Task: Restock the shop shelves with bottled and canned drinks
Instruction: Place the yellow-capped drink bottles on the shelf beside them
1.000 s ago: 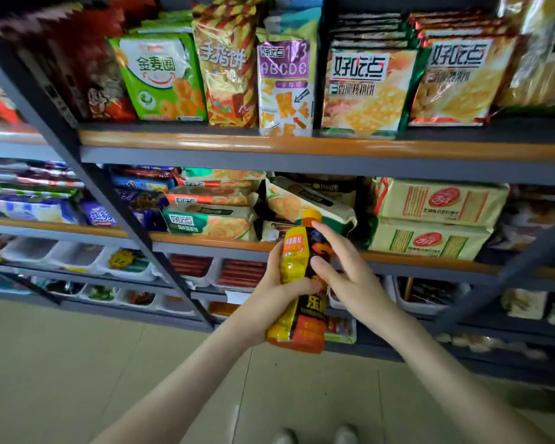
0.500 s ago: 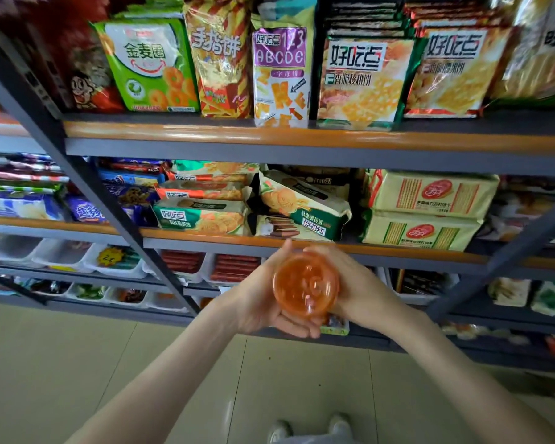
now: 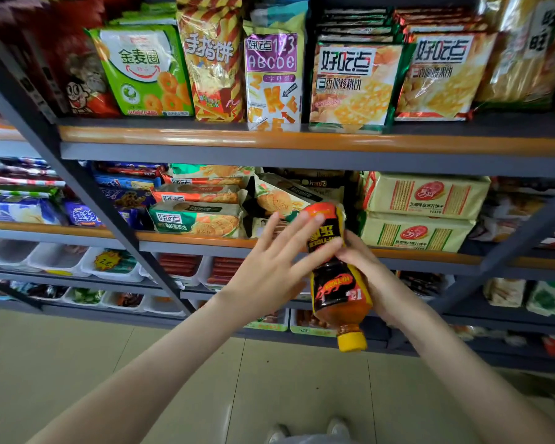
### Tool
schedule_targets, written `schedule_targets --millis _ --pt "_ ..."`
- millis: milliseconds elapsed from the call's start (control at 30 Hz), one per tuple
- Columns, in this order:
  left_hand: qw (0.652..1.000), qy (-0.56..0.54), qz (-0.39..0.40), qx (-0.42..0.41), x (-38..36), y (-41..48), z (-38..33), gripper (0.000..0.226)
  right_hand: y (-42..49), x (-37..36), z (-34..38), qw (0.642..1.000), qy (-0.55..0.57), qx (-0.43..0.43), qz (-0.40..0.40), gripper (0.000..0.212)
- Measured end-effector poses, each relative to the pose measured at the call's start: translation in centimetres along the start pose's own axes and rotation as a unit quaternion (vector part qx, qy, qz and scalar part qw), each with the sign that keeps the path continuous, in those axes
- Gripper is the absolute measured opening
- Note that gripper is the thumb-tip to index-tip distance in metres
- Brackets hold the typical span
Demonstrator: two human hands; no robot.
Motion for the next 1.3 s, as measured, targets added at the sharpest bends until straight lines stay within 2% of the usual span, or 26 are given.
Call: schedule_targets --millis 67,133,200,267,300,333,367,433,467,567,667,767,867,1000,1067,1133,1200,1233,1300 --pt "0.997 0.012 -0.026 -0.065 0.4 0.7 -1.4 0.082 -0.3 -0.8 0.0 0.999 0.043 -0.010 0.031 0.055" --pt "0.994 -0.025 -0.049 -0.090 0.8 1.0 -2.1 0.069 -0.9 -1.2 0.0 0.991 0.112 -0.049 0.053 0.045" --pt "0.995 -0.064 -0.059 -0.048 1.0 1.2 -1.8 0.059 -1.4 -1.0 0.1 0.988 0.122 -0.068 0.073 0.050" --pt "0.987 -0.132 -0.044 0.078 0.6 1.2 -0.1 0.064 -1.6 -0.5 0.2 0.992 0.051 -0.055 0.096 0.075" --pt "0.973 -0.166 -0.022 0.157 0.1 1.0 0.9 0.067 -1.6 0.0 0.4 0.996 0.005 -0.034 0.088 0.088" --pt "0.953 -0.196 0.009 0.230 -0.6 0.6 1.8 0.069 -1.6 0.6 0.7 0.997 -0.034 -0.017 0.064 0.090" --pt "0.932 -0.222 0.042 0.284 -1.6 0.2 2.4 0.070 -1.4 1.3 1.2 0.997 -0.069 0.005 0.029 0.083" --pt "0.904 -0.262 0.065 0.332 -2.5 -0.1 3.0 0.065 -1.6 1.7 3.0 0.985 -0.150 0.082 -0.021 0.060" --pt "0.893 -0.285 0.066 0.342 -2.7 -0.1 3.1 0.060 -1.8 1.4 3.7 0.977 -0.183 0.111 -0.021 0.060" --pt "0.848 -0.381 0.078 0.360 -3.4 0.5 2.8 0.042 -2.3 0.3 4.7 0.951 -0.264 0.159 -0.009 0.083" --pt "0.783 -0.492 0.122 0.359 -3.3 1.8 2.0 0.023 -2.4 0.0 5.5 0.954 -0.236 0.184 0.002 0.080" --pt "0.755 -0.541 0.169 0.330 -2.5 3.2 1.3 0.028 -2.7 0.4 7.1 0.954 -0.216 0.206 -0.001 0.074" --pt "0.755 -0.551 0.186 0.301 -1.3 5.2 1.4 0.039 -3.1 1.3 9.5 0.946 -0.220 0.237 0.019 0.077" --pt "0.787 -0.533 0.150 0.272 1.0 8.4 2.7 0.062 -3.4 2.0 13.2 0.939 -0.216 0.247 0.102 0.088" --pt "0.804 -0.520 0.133 0.256 2.6 10.2 3.7 0.073 -3.0 1.8 15.3 0.922 -0.262 0.256 0.123 0.098" --pt "0.819 -0.514 0.102 0.235 5.0 12.0 4.8 0.067 -2.5 1.4 17.8 0.895 -0.329 0.283 0.102 0.107" --pt "0.849 -0.473 0.069 0.224 8.2 13.6 6.4 0.058 -2.5 0.4 21.3 0.874 -0.338 0.342 0.074 0.109" --pt "0.867 -0.448 0.050 0.214 10.1 14.3 7.4 0.059 -2.5 -0.4 23.3 0.866 -0.323 0.375 0.072 0.109" --pt "0.902 -0.390 0.018 0.184 13.5 15.5 9.3 0.079 -2.3 -1.8 26.7 0.860 -0.287 0.417 0.065 0.106"
Point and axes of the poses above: each hand's wrist, its own y-axis towards the middle knuckle, its own x-axis out of the back of the hand, z = x × y, the point moved 9 cm from there along y, towards the middle knuckle, and after that the axes turned 4 degrees about -y, right-handed, at the moved point
